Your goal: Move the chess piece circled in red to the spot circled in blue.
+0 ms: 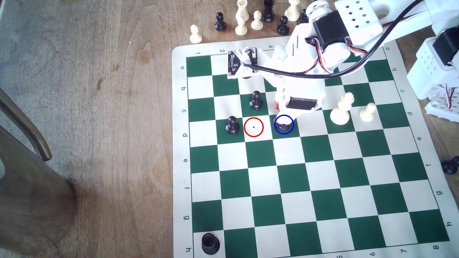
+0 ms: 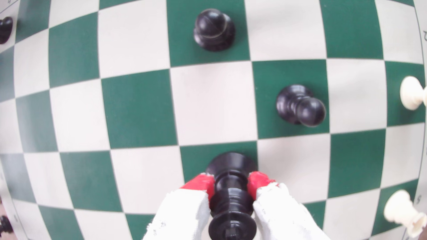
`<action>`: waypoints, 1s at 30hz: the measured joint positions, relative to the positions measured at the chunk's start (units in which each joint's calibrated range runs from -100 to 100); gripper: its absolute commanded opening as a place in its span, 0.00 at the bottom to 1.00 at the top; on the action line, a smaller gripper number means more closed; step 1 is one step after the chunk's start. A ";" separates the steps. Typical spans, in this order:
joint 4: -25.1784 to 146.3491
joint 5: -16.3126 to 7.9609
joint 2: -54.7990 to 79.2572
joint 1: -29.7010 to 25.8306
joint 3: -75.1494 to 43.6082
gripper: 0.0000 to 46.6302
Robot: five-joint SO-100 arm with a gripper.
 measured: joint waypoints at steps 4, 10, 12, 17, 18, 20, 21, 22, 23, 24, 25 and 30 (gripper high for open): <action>0.40 0.00 0.00 -0.52 -0.09 0.12; 1.20 0.00 0.00 -0.52 -0.09 0.36; 0.40 -0.10 0.08 -0.59 0.00 0.41; -1.91 -0.49 0.08 -0.59 0.81 0.44; -2.15 -0.49 0.08 -0.59 0.90 0.45; -2.23 -0.49 0.08 -0.52 1.17 0.45; -2.23 -0.49 0.08 -0.29 1.54 0.46; -2.23 -0.49 0.08 0.00 1.81 0.46; -2.23 -0.44 -0.25 0.15 2.17 0.46; -2.23 -0.44 -0.50 0.37 2.53 0.46; -2.55 -0.44 -0.92 0.52 2.80 0.46; -3.51 0.15 -3.60 1.77 4.79 0.47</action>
